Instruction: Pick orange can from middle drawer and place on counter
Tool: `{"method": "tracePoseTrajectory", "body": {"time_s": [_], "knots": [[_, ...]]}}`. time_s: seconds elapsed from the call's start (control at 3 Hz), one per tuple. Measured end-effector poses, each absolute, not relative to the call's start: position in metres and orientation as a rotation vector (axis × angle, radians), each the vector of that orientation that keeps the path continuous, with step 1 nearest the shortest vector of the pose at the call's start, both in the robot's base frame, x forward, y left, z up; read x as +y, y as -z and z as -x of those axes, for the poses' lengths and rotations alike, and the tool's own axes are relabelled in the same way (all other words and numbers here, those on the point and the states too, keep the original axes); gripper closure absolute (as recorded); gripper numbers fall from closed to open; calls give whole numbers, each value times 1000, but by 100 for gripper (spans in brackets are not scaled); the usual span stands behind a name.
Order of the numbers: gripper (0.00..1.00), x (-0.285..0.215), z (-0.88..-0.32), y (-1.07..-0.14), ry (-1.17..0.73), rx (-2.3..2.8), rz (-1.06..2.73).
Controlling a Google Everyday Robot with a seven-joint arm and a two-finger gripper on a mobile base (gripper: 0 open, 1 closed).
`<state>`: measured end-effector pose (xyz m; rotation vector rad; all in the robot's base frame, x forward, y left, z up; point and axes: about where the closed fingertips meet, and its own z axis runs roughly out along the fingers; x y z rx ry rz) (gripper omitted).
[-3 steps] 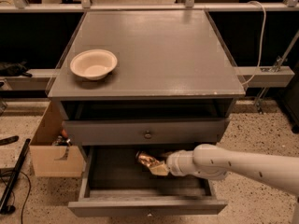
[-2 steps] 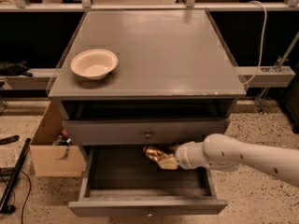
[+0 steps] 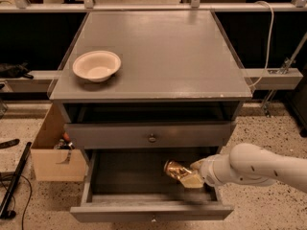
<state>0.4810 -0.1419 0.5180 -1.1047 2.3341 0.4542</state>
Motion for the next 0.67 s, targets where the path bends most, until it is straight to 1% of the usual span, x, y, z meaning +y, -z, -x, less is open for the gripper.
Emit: {"method": "tracePoseTrajectory", "body": {"time_s": [0.33, 0.67], "knots": [[100, -139, -481, -518, -458, 2329, 1110], [100, -144, -481, -544, -427, 2298, 1111]]}}
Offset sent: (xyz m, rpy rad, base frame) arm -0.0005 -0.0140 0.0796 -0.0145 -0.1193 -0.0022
